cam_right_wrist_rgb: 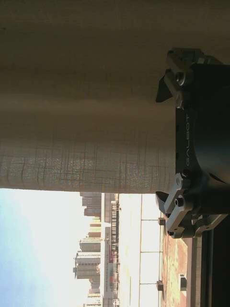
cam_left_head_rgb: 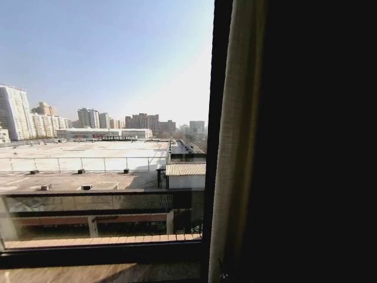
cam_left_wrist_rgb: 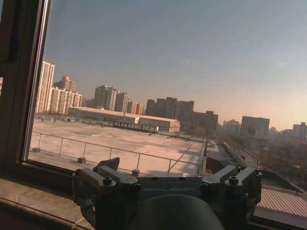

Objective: Open the curtains by pulling them apart, changing their state from closed to fully open.

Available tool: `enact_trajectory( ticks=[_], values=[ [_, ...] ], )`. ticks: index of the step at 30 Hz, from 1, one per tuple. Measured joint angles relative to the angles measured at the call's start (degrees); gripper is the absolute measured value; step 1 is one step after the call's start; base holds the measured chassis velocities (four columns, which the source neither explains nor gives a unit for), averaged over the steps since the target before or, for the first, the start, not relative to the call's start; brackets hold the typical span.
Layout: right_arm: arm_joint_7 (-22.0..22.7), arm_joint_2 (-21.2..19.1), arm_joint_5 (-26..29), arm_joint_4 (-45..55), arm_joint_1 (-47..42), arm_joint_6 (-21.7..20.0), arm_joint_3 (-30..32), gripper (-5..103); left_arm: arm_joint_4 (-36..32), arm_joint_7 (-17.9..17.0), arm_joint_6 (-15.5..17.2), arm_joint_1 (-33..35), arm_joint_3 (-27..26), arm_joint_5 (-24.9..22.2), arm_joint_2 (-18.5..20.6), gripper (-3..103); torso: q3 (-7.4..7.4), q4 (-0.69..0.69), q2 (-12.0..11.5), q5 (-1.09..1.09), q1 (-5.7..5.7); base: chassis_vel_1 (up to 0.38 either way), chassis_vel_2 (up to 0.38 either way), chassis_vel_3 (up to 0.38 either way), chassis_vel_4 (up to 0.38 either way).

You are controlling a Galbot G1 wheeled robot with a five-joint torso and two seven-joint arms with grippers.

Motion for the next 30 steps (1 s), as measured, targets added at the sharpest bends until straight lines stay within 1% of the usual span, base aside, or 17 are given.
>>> enact_trajectory(
  ticks=[5,11,13,23,30],
  values=[
    [1.24,-0.58,0.6,-1.61,2.64,-1.68,-1.97,100,0.01,-0.02,0.08,-0.14,0.09,0.8,-0.35,100,0.0,0.0,0.0,-0.01,0.0,0.0,0.0,0.0,0.0],
    [3.21,-0.62,2.58,-3.85,6.63,-3.85,-4.24,100,-0.2,-0.03,0.1,0.02,0.11,2.32,-1.32,100,0.0,0.01,0.0,0.0,0.0,0.0,0.0,0.0,0.0],
    [4.21,-0.32,3.33,-4.49,7.92,-5.25,-5.0,100,-0.34,-0.04,0.1,0.19,0.11,3.08,-1.87,100,0.0,0.01,0.0,-0.01,0.0,0.0,0.0,0.0,0.0],
    [7.91,1.16,3.52,-7.13,11.79,-7.4,-6.63,100,-0.55,-0.06,0.05,0.65,-0.12,4.48,-2.86,100,0.01,0.01,0.0,-0.01,0.0,0.0,0.0,0.0,0.0],
    [10.19,1.83,3.43,-8.38,13.34,-7.55,-7.0,100,-0.96,-0.08,-0.01,0.88,0.18,5.51,-3.31,100,0.0,0.0,0.0,0.0,0.0,0.0,0.0,0.0,0.0]
  ],
)
